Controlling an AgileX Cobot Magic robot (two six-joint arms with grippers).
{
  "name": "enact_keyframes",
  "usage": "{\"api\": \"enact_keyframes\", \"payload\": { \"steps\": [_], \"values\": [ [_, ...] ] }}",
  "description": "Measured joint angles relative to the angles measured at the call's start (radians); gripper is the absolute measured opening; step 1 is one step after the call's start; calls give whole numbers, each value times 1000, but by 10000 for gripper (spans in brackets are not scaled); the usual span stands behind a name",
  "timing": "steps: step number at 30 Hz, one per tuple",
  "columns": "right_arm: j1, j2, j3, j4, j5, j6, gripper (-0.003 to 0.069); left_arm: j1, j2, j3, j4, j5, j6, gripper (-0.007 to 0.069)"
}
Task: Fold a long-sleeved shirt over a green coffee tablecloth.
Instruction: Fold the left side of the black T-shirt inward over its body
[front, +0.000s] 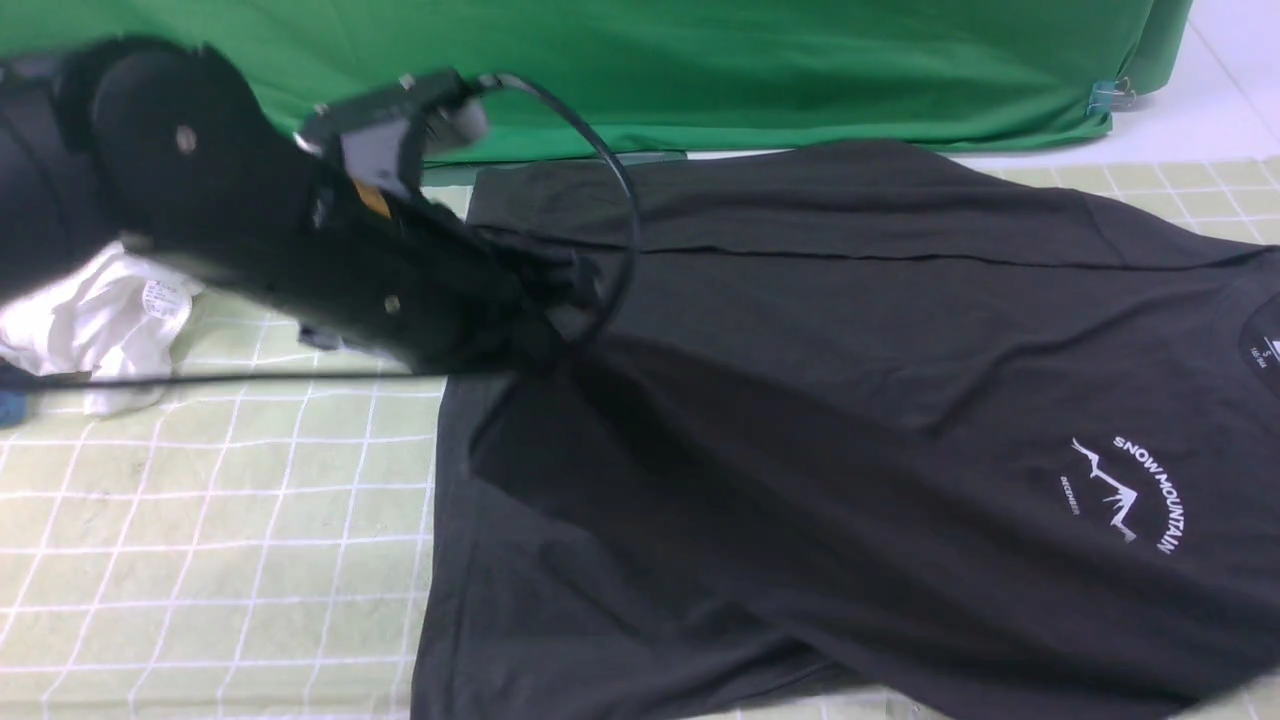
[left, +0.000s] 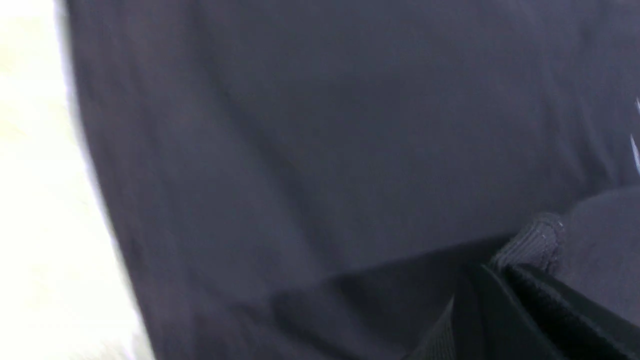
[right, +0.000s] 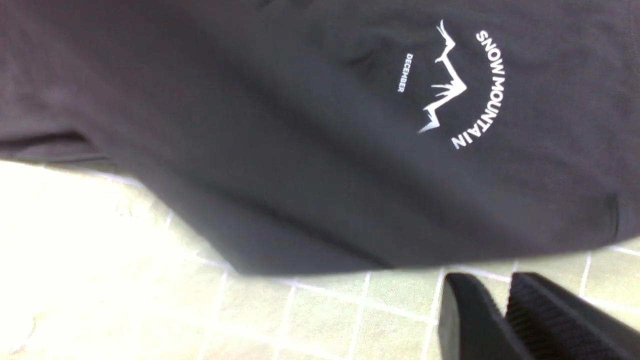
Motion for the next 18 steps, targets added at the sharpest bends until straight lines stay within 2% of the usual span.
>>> {"api": "enact_keyframes", "payload": {
  "steps": [4, 8, 12, 16, 18],
  "values": [
    [0, 0, 0, 0, 0, 0, 134, 42, 106, -38, 15, -45, 2, 19],
    [0, 0, 0, 0, 0, 0, 137, 51, 237, -61, 18, -152, 8, 19],
    [0, 0, 0, 0, 0, 1, 141, 63, 336, -91, 38, -186, 8, 22],
    [0, 0, 0, 0, 2, 1, 146, 90, 431, -133, 56, -191, -83, 43],
    [0, 0, 0, 0, 3, 1, 150, 103, 466, -165, 62, -191, -117, 85]
  ]
}}
